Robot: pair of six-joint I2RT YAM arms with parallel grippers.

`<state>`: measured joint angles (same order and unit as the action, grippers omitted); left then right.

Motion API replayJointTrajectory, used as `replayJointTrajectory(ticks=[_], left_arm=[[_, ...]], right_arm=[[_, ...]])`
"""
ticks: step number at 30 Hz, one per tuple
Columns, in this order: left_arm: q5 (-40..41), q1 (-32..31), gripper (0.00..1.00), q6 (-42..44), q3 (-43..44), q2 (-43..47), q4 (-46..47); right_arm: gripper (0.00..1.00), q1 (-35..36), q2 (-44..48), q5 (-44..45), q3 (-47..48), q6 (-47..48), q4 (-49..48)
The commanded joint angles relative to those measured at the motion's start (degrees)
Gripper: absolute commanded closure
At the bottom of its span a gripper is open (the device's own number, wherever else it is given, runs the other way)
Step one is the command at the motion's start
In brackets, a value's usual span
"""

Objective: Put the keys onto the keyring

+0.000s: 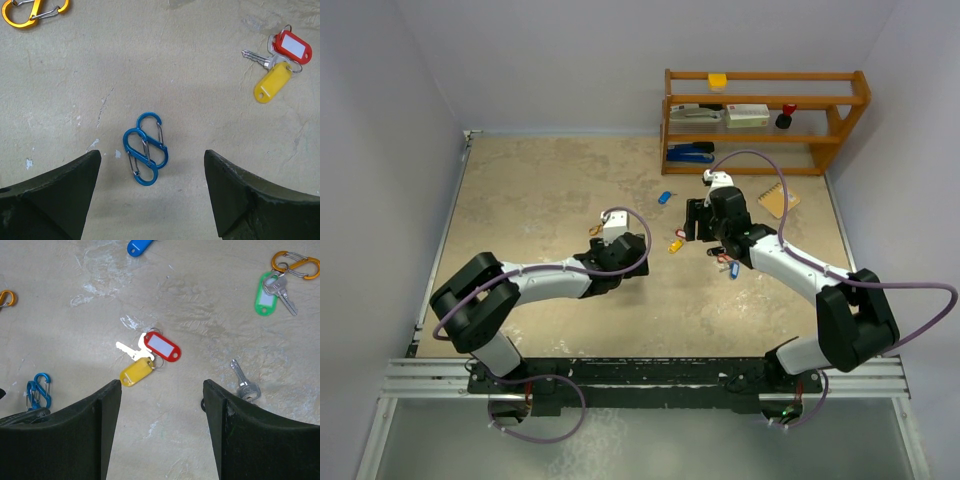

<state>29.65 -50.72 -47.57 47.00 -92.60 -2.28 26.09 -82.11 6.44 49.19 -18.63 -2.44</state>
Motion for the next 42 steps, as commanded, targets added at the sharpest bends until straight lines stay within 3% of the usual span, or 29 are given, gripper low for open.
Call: replayJointTrajectory(ticks=[1,28,42], left_arm=[[1.5,-0.3,0.19,-1.4,-0.7,0.6,0.3],[9.3,-2.1,0.19,-0.6,0.6,-2.7,-6.3],[15.4,-2.2,0.19,-0.8,-0.6,2.0,-10.7]], right_arm=[[0.3,0.2,2.0,0.3,-0.1,-0.5,-0.7],[0.31,0.2,2.0,1.1,-0.3,-0.7,-0.8],[0.3,0.2,2.1,1.2,-0.6,-0.6,-1.2]])
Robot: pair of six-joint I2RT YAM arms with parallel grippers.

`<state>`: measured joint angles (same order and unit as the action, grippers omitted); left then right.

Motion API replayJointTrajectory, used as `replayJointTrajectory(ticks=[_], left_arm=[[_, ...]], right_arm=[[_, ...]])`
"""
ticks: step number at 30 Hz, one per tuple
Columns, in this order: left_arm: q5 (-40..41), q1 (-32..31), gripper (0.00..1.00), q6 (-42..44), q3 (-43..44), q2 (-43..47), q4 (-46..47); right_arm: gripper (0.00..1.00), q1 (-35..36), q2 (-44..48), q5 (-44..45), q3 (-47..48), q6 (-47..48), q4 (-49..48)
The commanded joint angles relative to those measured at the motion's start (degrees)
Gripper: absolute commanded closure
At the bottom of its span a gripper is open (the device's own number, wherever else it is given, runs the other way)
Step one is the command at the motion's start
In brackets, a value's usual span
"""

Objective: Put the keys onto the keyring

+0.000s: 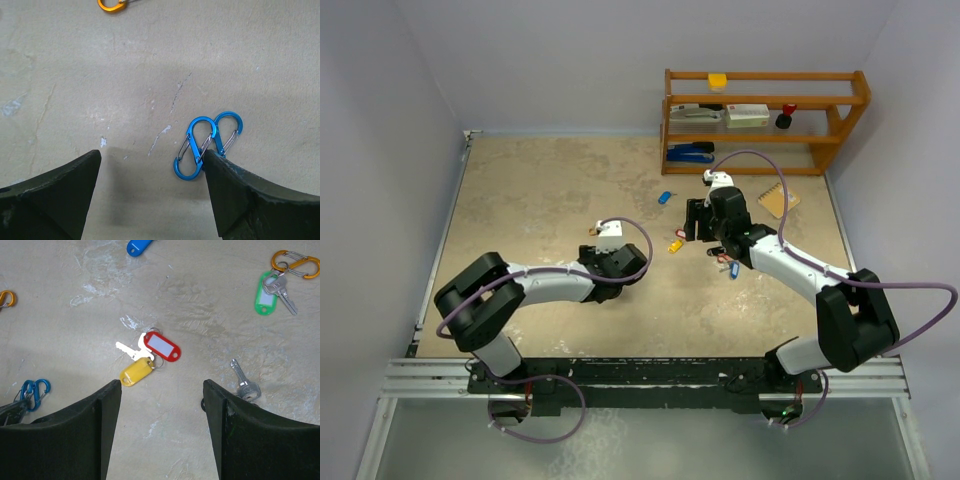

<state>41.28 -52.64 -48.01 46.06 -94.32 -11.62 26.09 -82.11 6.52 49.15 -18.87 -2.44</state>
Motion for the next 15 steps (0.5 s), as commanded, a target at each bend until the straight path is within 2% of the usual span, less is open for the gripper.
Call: replayJointTrajectory(ticks=[1,10,15], left_arm=[[4.2,-0.3,0.19,-0.3,0.4,3.9,-1.8],[8.0,0.1,0.17,0.1,0.5,4.5,-4.8],[7.0,0.1,0.17,1.0,0.5,5.7,-3.9]], right_arm=[[0.31,0.2,2.2,1.1,-0.4,-0.4,-1.2],[0.31,0.2,2.5,1.2,-0.4,-0.4,-1.0],[0.3,0.2,2.6,1.2,-0.3,-0.4,-1.0]])
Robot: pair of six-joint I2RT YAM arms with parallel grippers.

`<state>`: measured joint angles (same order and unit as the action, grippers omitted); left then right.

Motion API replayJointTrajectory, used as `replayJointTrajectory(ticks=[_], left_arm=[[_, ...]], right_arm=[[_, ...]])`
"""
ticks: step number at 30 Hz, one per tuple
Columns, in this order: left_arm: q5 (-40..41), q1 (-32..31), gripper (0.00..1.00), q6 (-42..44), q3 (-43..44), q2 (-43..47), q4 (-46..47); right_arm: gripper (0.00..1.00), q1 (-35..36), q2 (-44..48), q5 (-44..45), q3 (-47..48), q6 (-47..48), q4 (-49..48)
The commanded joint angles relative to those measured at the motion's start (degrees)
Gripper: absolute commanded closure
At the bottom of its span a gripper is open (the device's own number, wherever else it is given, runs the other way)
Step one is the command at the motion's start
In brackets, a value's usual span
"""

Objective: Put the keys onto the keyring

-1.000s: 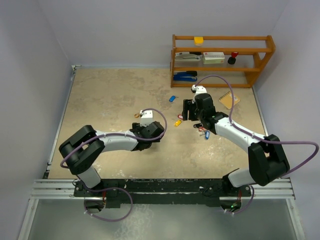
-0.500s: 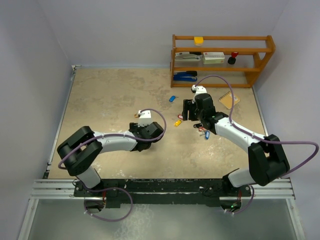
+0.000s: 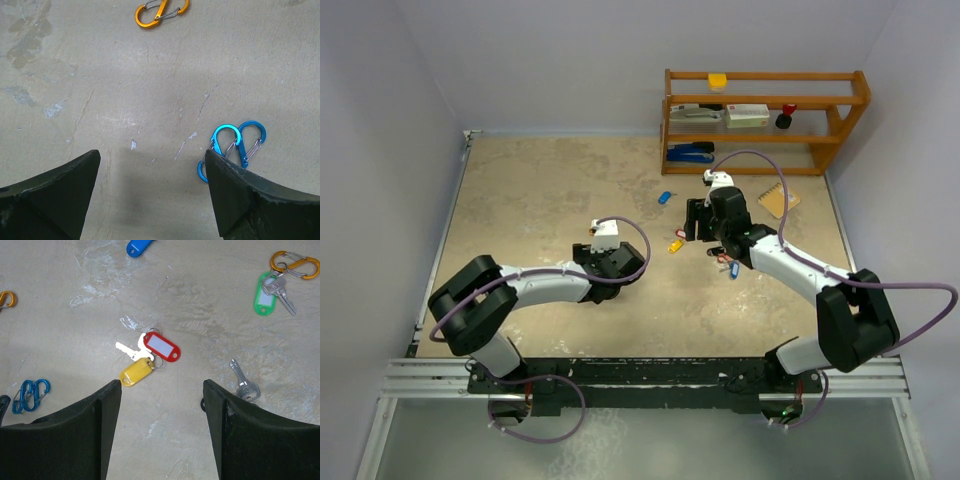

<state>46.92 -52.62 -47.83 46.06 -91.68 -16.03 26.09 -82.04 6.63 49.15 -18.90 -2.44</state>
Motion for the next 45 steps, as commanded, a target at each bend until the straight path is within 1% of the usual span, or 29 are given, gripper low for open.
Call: replayJointTrajectory(ticks=[1,6,10,12,15,19,22,26,33,45], left_arm=[[0.5,0.1,0.17,1.4,0.2,3.6,1.7],[-3.6,0.1,0.17,3.5,-1.3,6.3,6.2],[-2.2,1.4,0.17,5.6,0.6,6.5,6.1],[-4.3,4.7,0.17,7.3,1.8,6.4,7.0],[-11.9,12.2,0.18,10.2,2.9,5.7,9.6],[-11.7,16.3,0.17,15.0,6.6,2.2,11.3],[-14.3,19.0,0.17,16.8,8.3,-1.6,13.7],[-18.6,20.3,0.17,18.8,8.7,-4.8,18.3],[-22.6,21.6,0.17,21.5,9.1,-8.1,23.5],[-27.7,23.0,0.17,22.9,10.2,-12.6,26.1]], right_arm=[[0.3,0.2,2.5,1.1,-0.3,-0.3,-1.0],[0.3,0.2,2.7,1.2,-0.4,-0.4,-1.0],[0.3,0.1,2.8,1.0,-0.4,-0.2,-1.1],[0.31,0.2,3.1,0.9,-0.4,-0.1,-1.0],[0.3,0.2,3.6,1.0,-0.5,-0.1,-0.9],[0.31,0.2,3.9,0.9,-0.5,-0.1,-1.1],[0.31,0.2,3.8,0.8,-0.5,0.0,-1.1],[0.3,0.2,4.2,-0.7,-0.9,-0.1,-0.7],[0.3,0.2,5.2,-0.9,-1.5,-0.1,-0.9],[0.3,0.2,5.2,-0.8,-1.6,0.0,-0.8]])
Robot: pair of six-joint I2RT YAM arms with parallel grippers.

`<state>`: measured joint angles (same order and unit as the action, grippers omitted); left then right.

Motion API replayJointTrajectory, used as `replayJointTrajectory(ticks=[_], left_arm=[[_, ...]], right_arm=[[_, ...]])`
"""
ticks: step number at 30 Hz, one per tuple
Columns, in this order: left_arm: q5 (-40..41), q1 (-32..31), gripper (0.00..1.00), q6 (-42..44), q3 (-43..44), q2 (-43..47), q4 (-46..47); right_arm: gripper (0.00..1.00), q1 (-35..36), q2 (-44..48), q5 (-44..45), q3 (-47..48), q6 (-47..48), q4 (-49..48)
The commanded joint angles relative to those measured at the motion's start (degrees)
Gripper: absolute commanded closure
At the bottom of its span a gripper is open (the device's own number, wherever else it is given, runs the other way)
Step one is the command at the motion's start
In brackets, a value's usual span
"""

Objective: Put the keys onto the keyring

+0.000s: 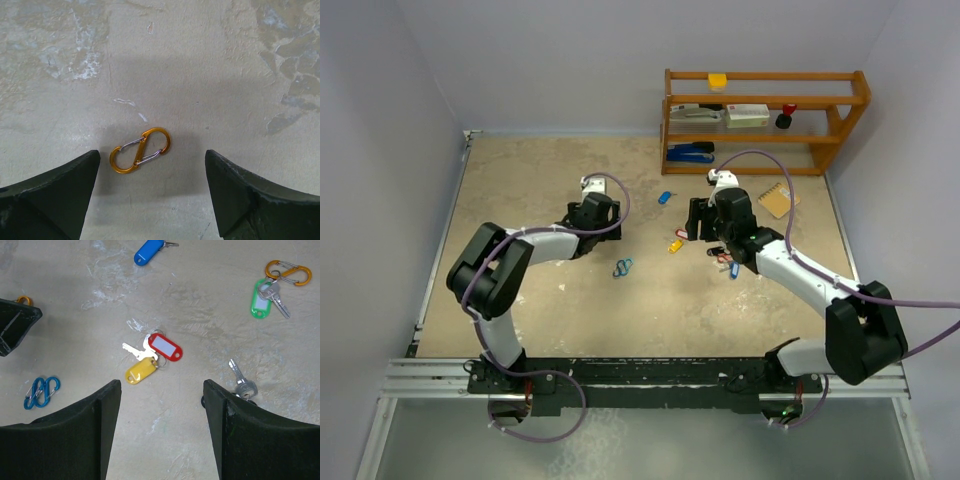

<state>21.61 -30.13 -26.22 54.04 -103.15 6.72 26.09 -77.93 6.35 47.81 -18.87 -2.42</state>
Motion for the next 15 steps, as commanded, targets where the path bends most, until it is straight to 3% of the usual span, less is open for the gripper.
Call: replayJointTrajectory(ticks=[1,15], left_arm=[[-2.6,0.5,0.17,1.3,2.2,-1.3,3.5],[-8.9,0.4,0.18,-1.2,-0.8,-1.1,5.8]], right_arm=[[0.3,0.2,1.0,-0.5,-0.3,0.0,-0.8],[0.3,0.2,0.4,-0.4,0.0,-0.1,-1.0]])
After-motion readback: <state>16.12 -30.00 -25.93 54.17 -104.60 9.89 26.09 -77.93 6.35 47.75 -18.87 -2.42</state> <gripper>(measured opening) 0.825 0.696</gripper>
